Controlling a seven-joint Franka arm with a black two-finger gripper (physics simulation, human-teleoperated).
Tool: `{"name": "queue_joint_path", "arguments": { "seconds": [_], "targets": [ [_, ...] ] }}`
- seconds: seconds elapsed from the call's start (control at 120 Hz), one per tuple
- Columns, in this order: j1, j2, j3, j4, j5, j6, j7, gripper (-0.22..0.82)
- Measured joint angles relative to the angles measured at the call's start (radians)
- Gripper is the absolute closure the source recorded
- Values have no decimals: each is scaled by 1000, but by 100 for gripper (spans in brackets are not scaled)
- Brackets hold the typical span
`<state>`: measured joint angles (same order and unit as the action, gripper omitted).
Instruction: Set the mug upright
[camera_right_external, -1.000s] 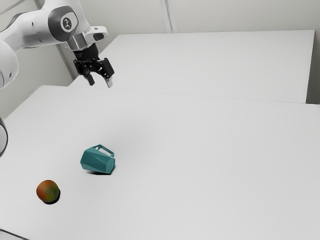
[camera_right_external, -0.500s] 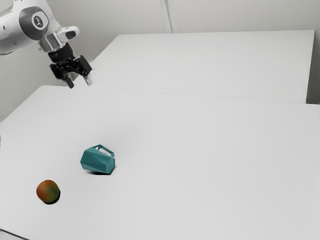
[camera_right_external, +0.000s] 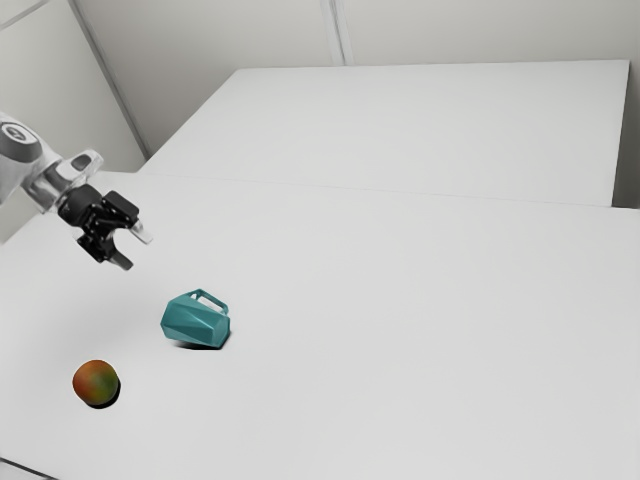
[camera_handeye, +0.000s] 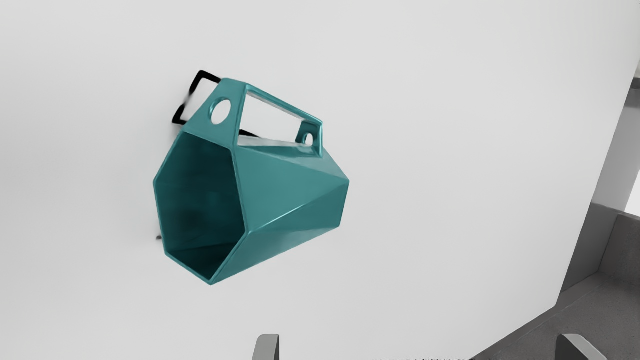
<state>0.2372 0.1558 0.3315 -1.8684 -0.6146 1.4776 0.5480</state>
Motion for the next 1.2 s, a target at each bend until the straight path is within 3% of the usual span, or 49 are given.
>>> {"name": "queue_joint_path", "arguments": {
  "seconds": [0.267, 0.592, 0.758, 0.858, 1.025, 1.2],
  "targets": [
    [8, 143, 0, -51, -94, 49, 174, 0],
    [11, 177, -9, -166, -252, 112, 344, 1],
    [10, 176, -12, -177, -275, 121, 401, 42],
    [12, 176, -12, -185, -290, 118, 427, 58],
    [5, 159, -12, -184, -297, 106, 463, 71],
    [-16, 106, -13, -185, -298, 91, 487, 74]
  ]
}}
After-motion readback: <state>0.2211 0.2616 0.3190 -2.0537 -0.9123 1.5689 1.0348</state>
